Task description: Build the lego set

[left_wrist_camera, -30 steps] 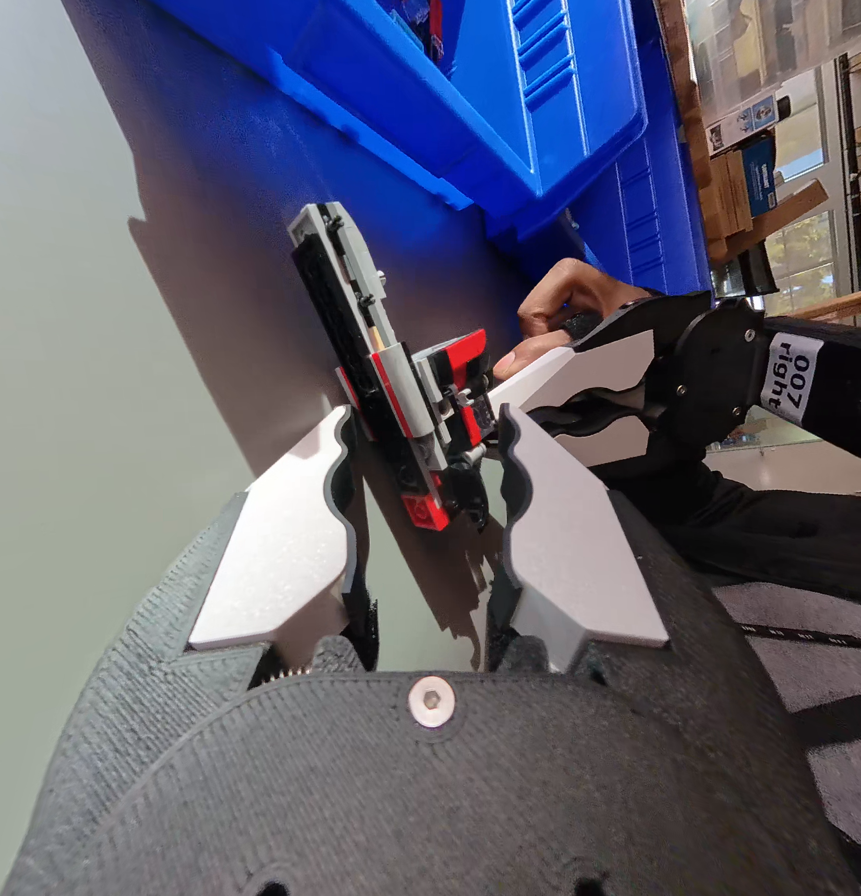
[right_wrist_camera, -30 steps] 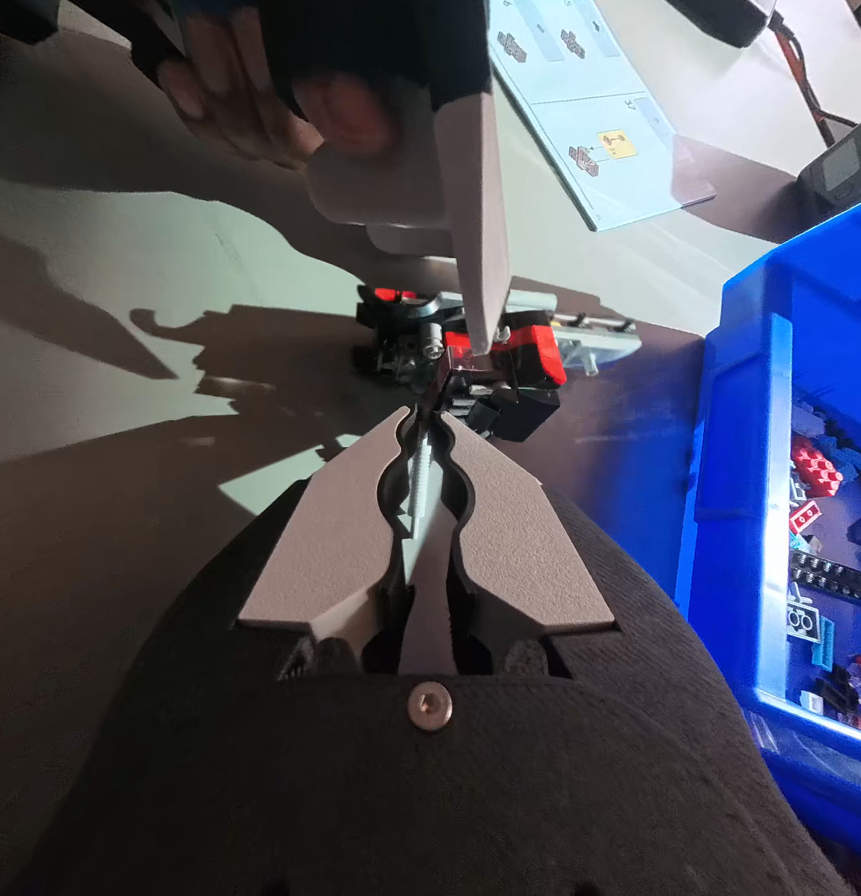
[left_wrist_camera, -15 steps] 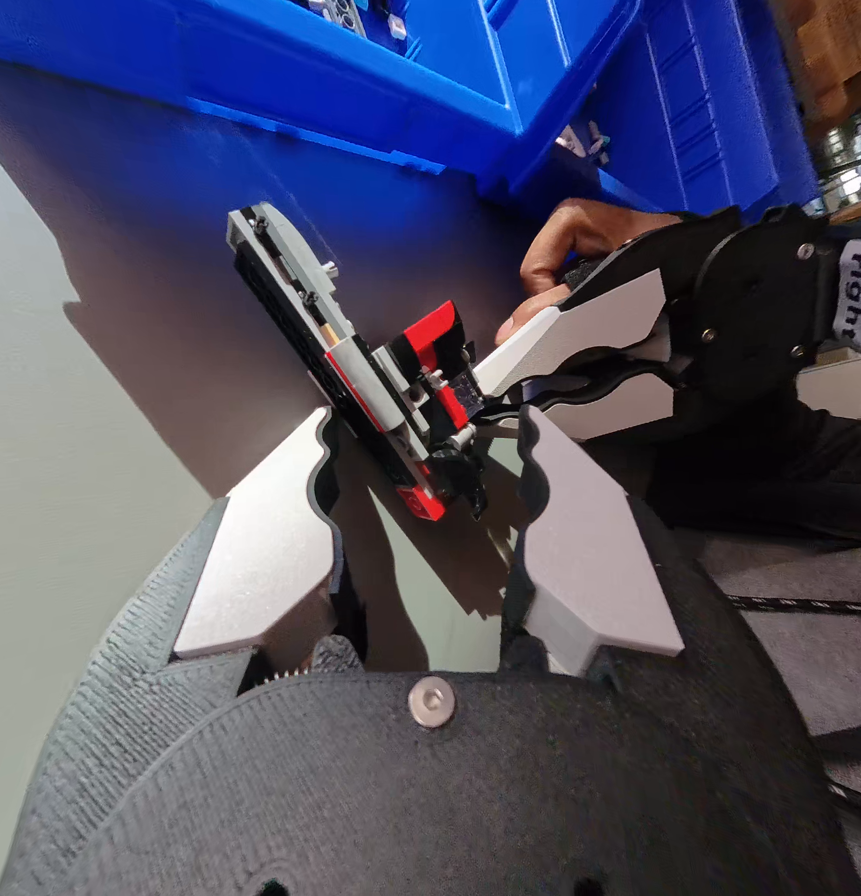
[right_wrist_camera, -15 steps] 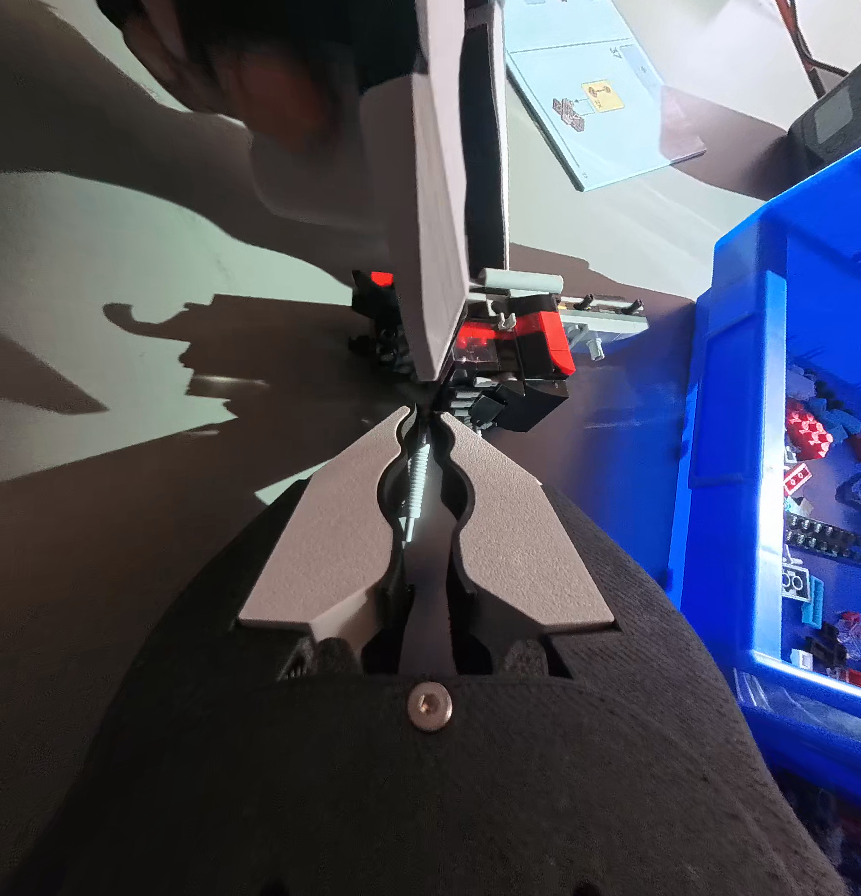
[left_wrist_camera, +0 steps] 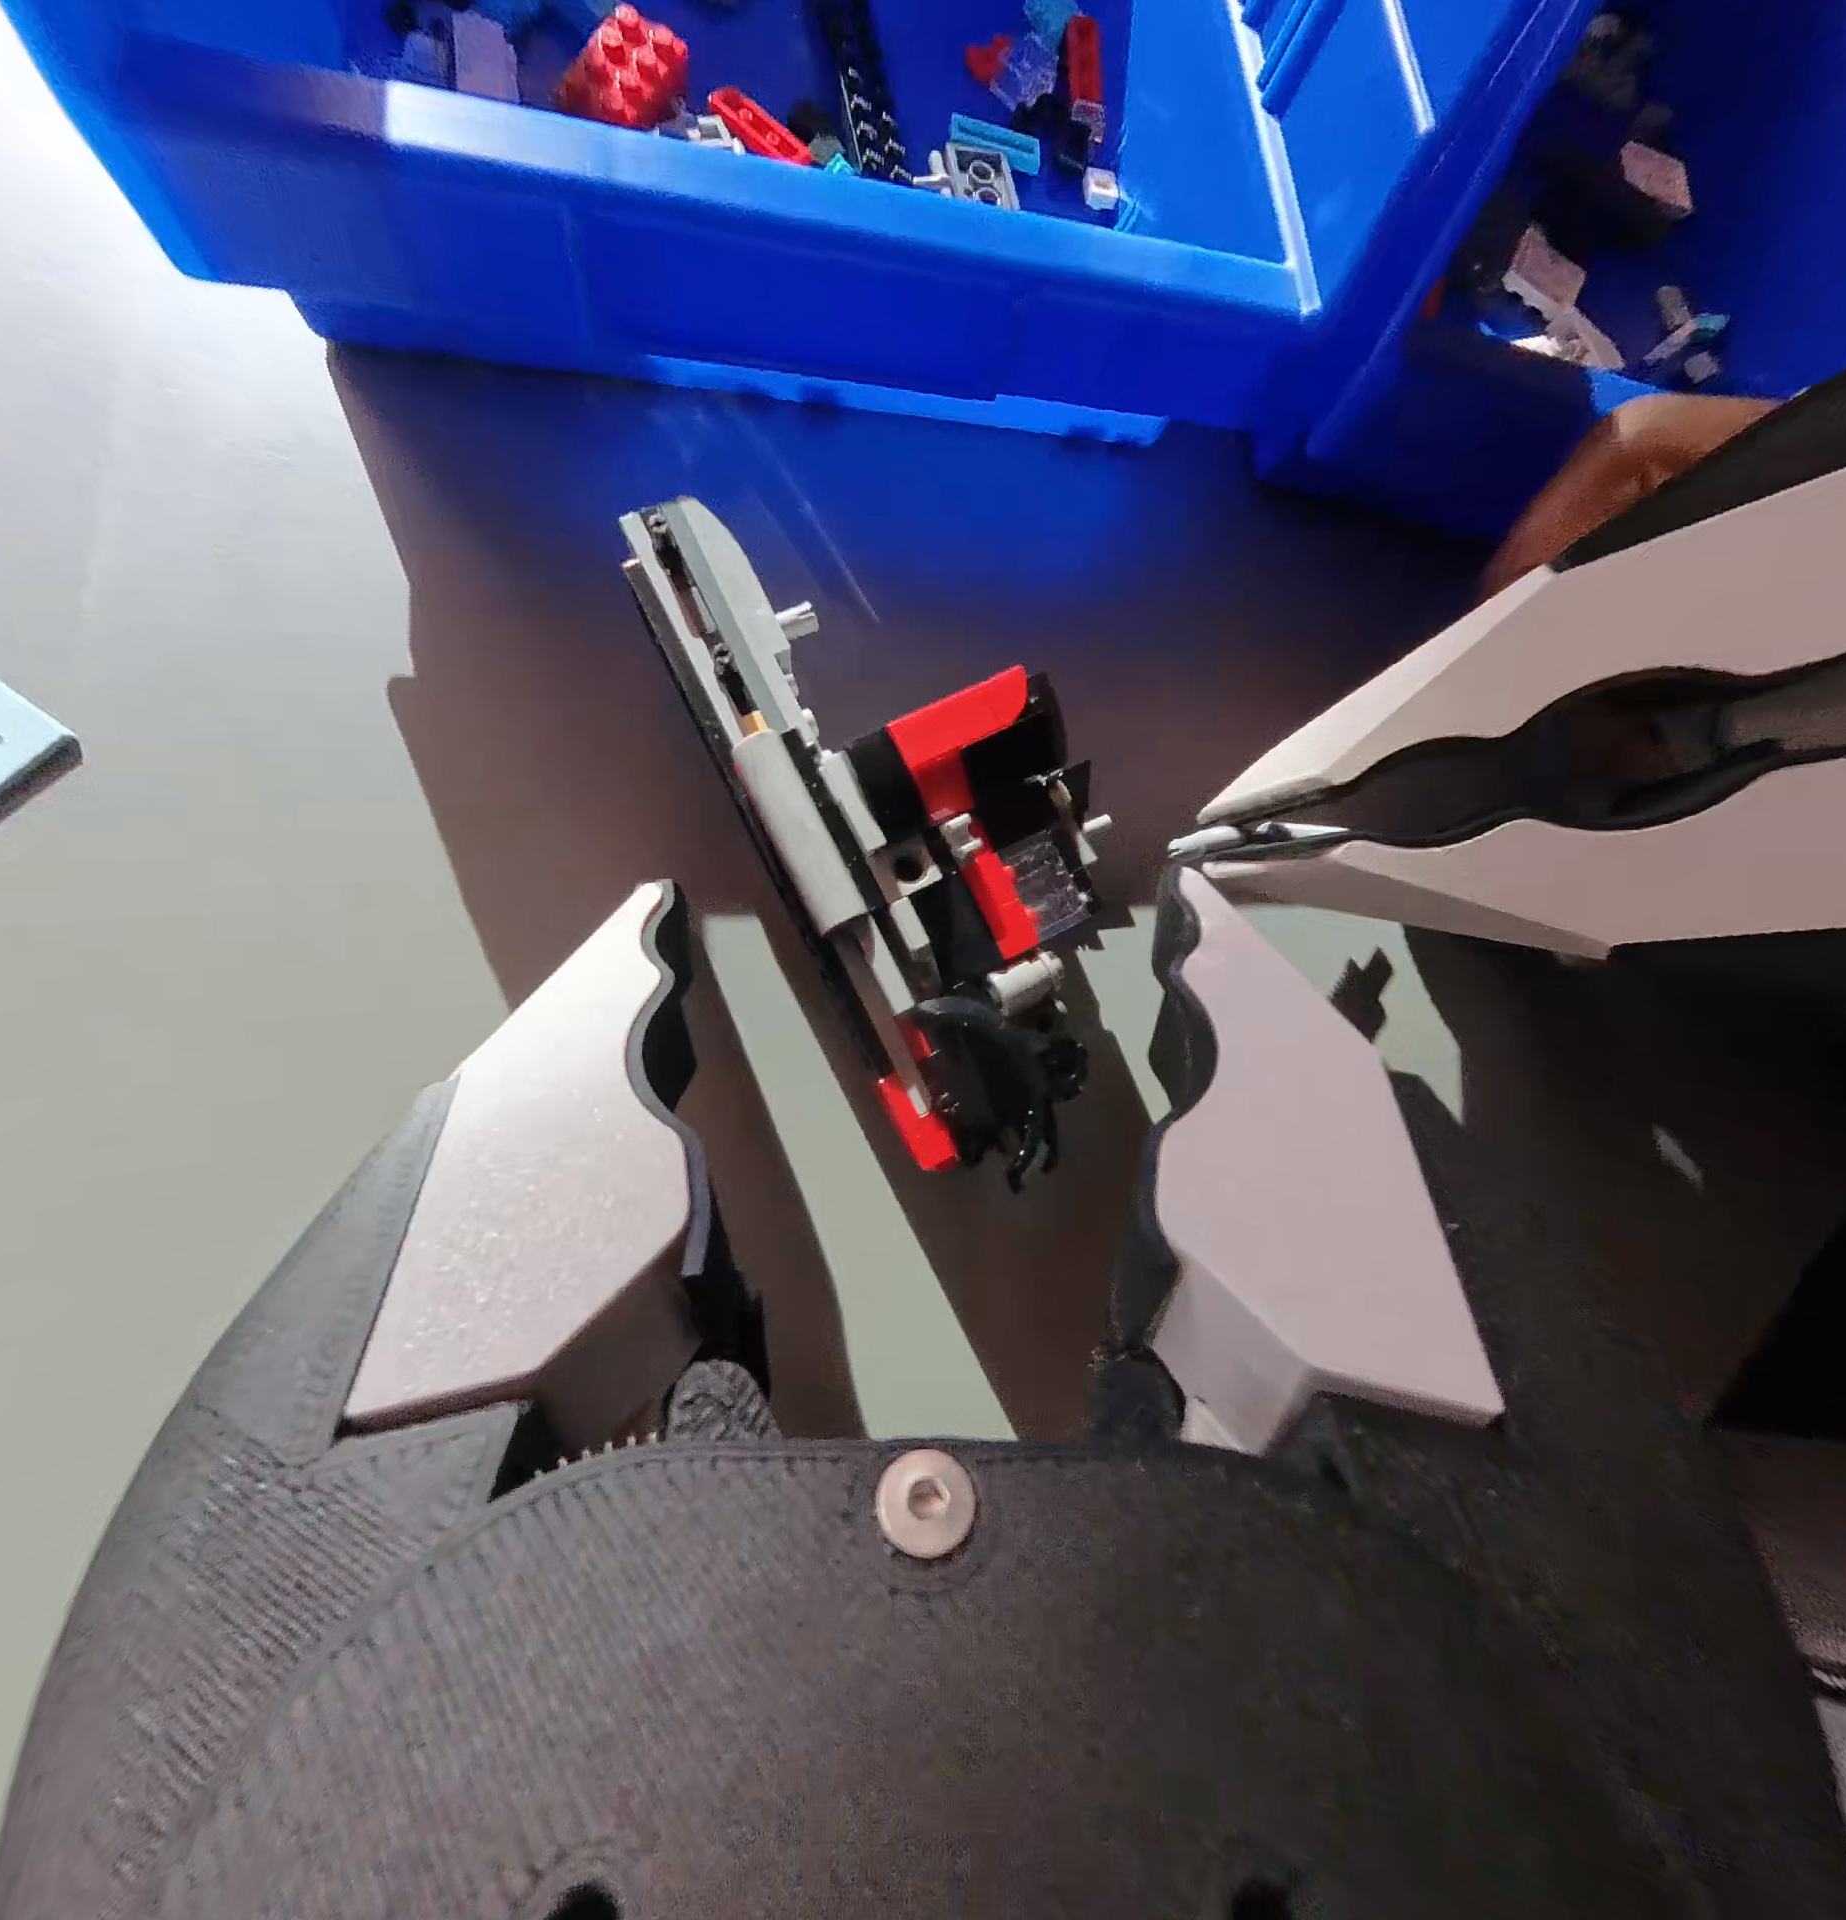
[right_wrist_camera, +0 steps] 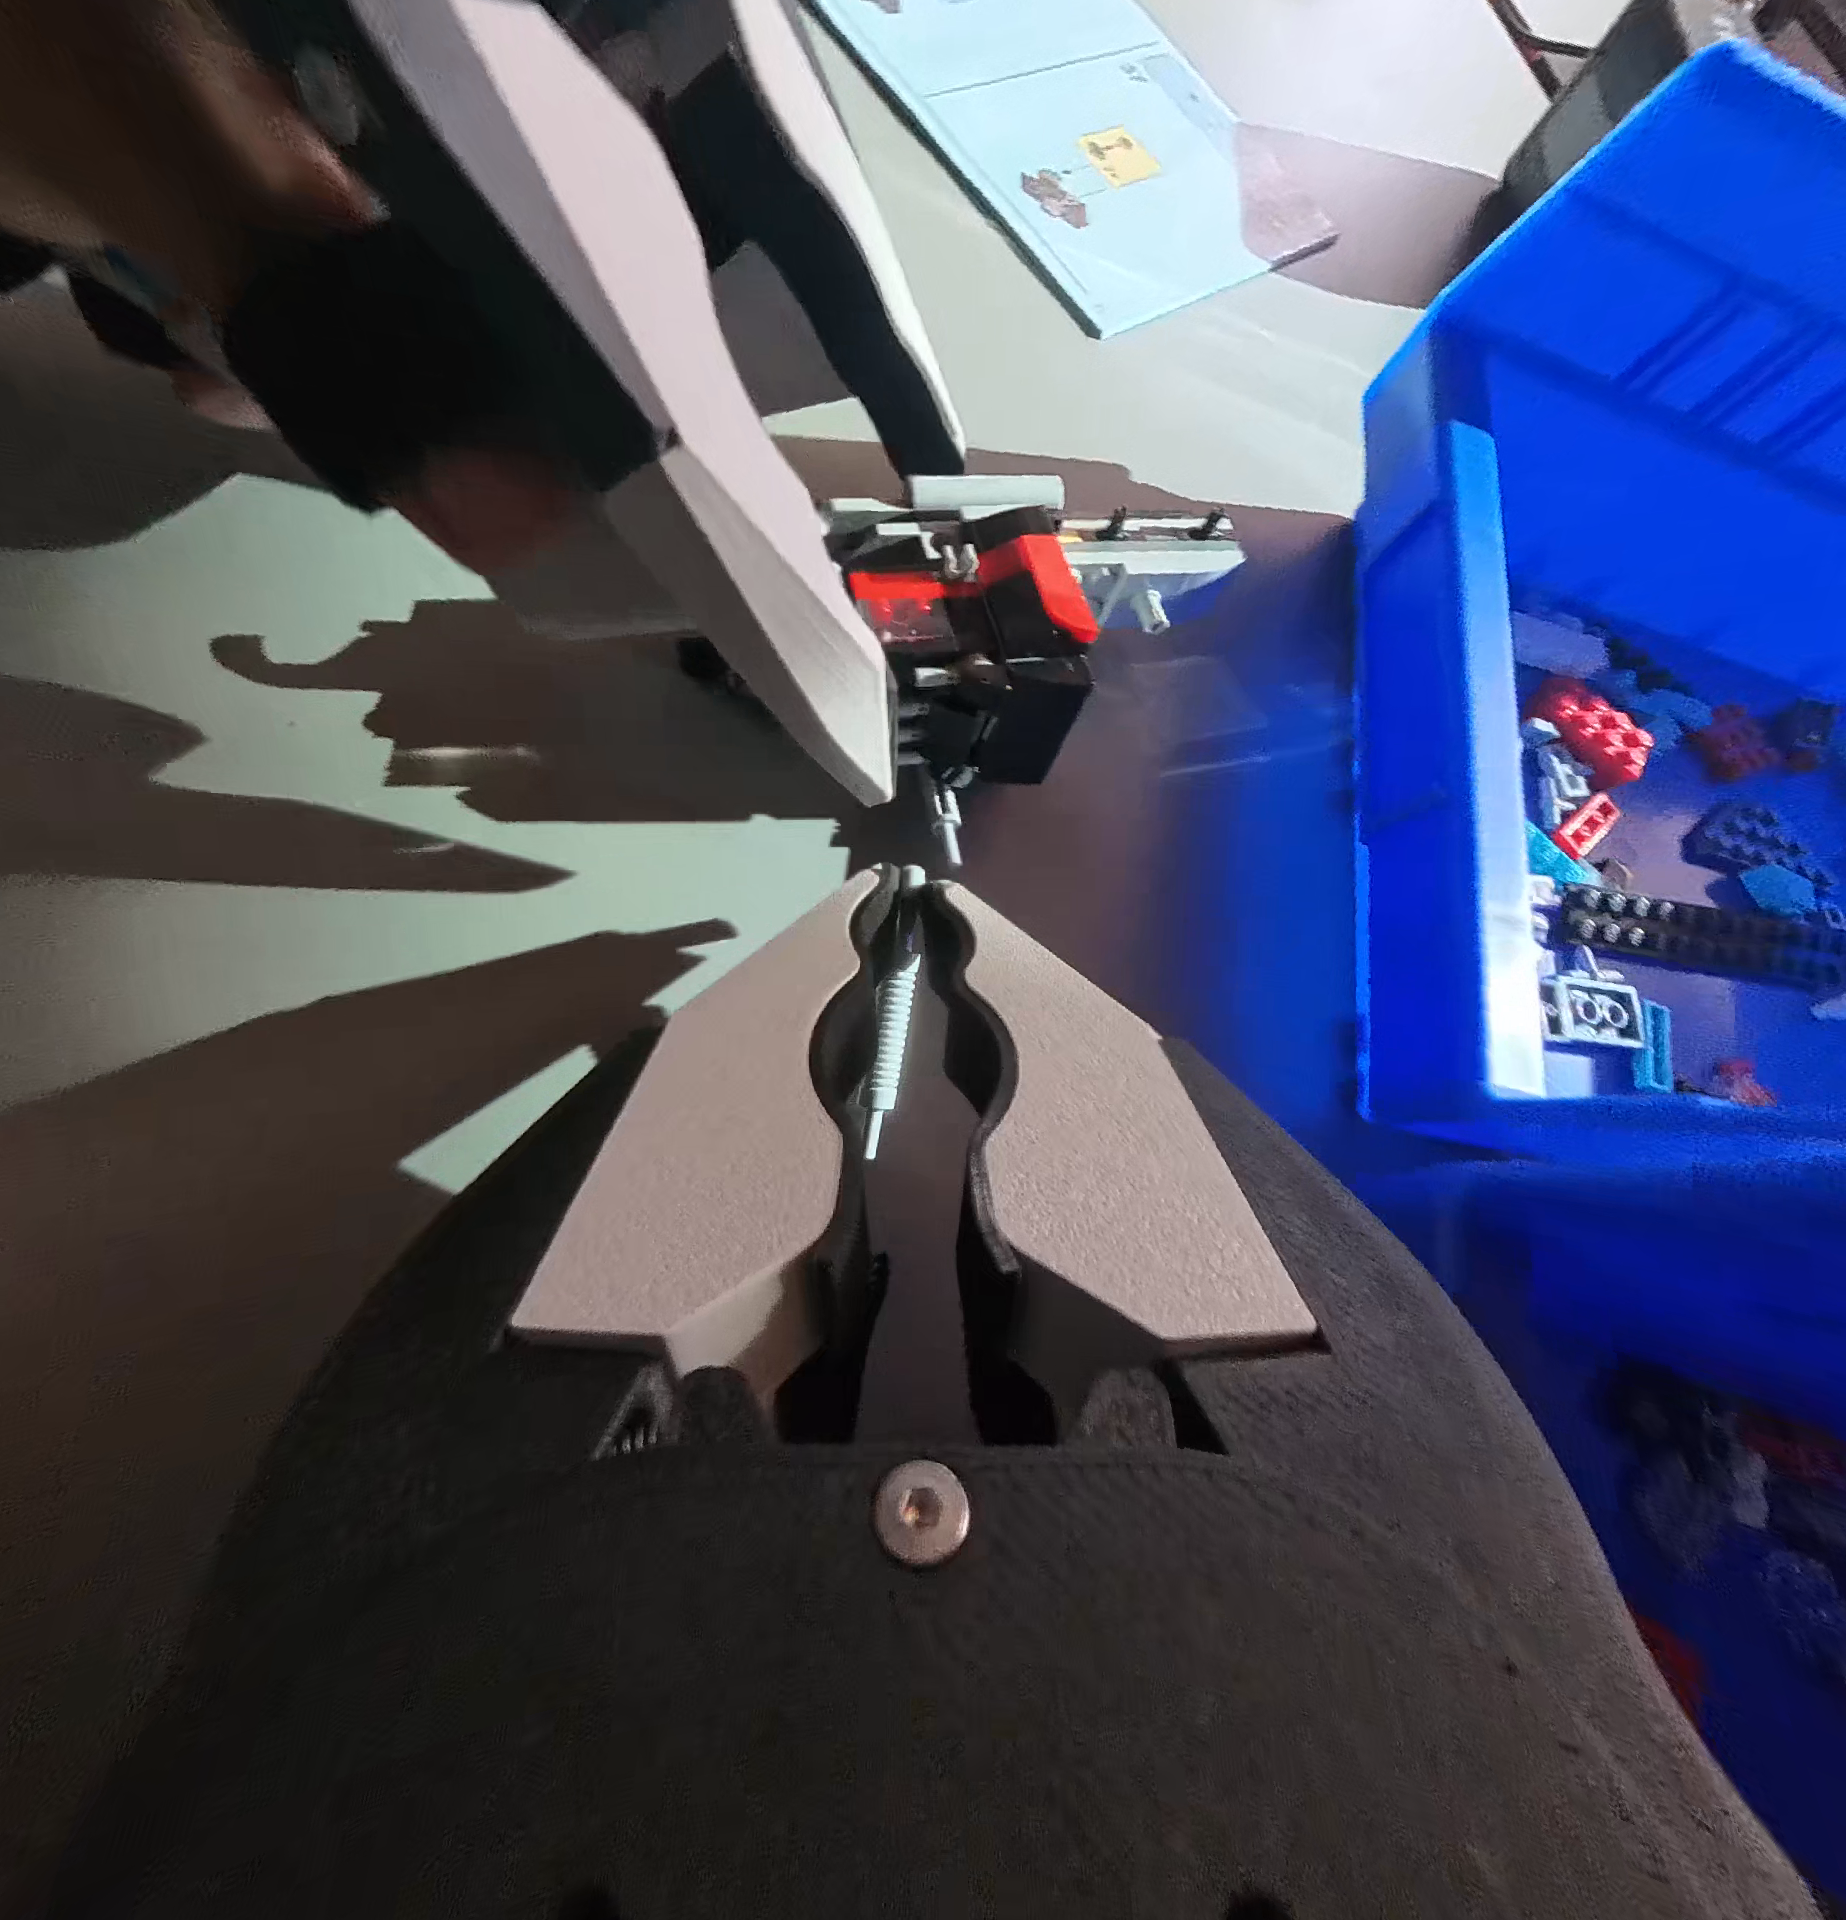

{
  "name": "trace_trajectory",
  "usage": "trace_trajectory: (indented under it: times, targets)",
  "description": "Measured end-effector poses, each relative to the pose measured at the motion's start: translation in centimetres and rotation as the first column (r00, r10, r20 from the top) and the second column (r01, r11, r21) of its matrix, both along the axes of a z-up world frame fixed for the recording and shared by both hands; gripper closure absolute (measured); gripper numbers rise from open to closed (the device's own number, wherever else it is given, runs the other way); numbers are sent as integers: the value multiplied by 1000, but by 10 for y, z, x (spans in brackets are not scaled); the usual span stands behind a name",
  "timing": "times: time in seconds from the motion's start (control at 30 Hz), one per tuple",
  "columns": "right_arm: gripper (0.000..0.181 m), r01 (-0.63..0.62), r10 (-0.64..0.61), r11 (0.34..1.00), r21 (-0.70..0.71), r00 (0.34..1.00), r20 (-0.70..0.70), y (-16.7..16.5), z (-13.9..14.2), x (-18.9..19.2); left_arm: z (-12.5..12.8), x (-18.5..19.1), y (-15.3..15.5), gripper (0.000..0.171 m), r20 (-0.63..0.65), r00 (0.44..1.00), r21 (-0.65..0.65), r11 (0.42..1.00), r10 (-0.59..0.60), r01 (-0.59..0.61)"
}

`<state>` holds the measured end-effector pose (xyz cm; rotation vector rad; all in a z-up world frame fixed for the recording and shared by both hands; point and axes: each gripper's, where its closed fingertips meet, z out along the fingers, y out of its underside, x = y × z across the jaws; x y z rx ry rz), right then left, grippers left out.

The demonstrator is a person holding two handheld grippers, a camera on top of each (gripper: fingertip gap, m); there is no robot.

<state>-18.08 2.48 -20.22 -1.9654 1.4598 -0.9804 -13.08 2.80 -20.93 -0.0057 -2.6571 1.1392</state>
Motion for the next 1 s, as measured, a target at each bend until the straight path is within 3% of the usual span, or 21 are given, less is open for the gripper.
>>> trace_trajectory:
  times: [0.13, 0.27, 0.43, 0.53, 0.63, 0.8, 1.0]
  targets:
    - [175, 24, -24, 1000, 7, 999, 33, -5, 7, -3, -4, -4, -4, 108, 73, 996, -15, 999, -42, 43]
    - [176, 39, -40, 999, 11, 997, 63, -5, 15, -5, -6, -7, -2, 108, 91, 979, -16, 983, -183, 186]
    - [176, 59, -64, 997, 43, 992, 110, -6, 27, -3, -6, -6, 0, 97, 30, 985, 5, 986, -167, 167]
    - [176, 54, -65, 995, 80, 988, 143, -4, 34, 1, -8, -7, -3, 111, 85, 983, -25, 986, -160, 162]
    - [176, 27, -52, 989, 143, 983, 178, 2, 42, 5, -6, -15, -5, 113, 89, 971, -49, 973, -220, 225]
    - [176, -11, -43, 972, 233, 973, 227, 4, 59, 12, 3, -13, -15, 113, 327, 880, -131, 906, -344, 403]
    - [176, 8, -79, 953, 301, 972, 221, -4, 63, 26, 15, -6, -23, 114, 455, 783, -195, 811, -424, 552]
